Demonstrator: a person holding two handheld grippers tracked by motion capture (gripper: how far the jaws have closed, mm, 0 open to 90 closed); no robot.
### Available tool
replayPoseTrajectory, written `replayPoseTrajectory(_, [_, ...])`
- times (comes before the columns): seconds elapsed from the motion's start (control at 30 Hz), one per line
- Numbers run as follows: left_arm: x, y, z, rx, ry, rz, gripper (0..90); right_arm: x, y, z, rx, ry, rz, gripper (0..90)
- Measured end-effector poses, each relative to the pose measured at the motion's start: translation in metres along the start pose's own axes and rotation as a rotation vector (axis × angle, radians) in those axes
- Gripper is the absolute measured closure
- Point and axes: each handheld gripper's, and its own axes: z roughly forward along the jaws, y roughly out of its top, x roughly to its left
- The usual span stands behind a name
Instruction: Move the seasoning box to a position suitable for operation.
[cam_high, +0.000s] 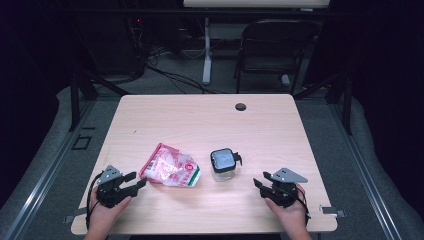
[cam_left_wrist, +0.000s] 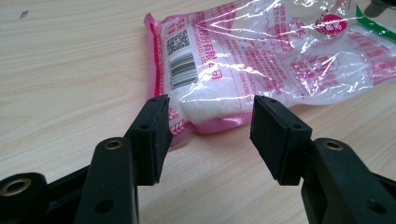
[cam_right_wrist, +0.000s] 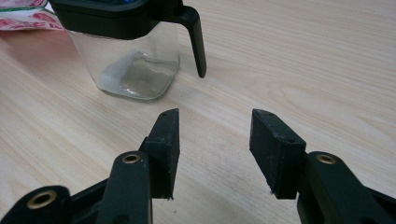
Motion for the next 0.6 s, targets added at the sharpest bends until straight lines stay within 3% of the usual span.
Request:
replayPoseTrajectory(0.2, [-0.003, -0.001, 0.003, -0.005, -0.004, 0.001, 47.0, 0.002, 0.0, -0.002, -0.006, -0.016, 0.004, 50.0])
replayPoseTrajectory(0.27, [-0.003, -0.001, 0.002, -0.009, -0.007, 0.007, 47.0, 0.003, 0.001, -0.001, -0.009, -0.007, -0.006, 55.0])
replayPoseTrajectory(0.6, [-0.005, -0.003, -0.003, -0.013, -0.013, 0.01, 47.2, 0.01, 0.007, 0.001, 0.014, 0.003, -0.031, 57.7])
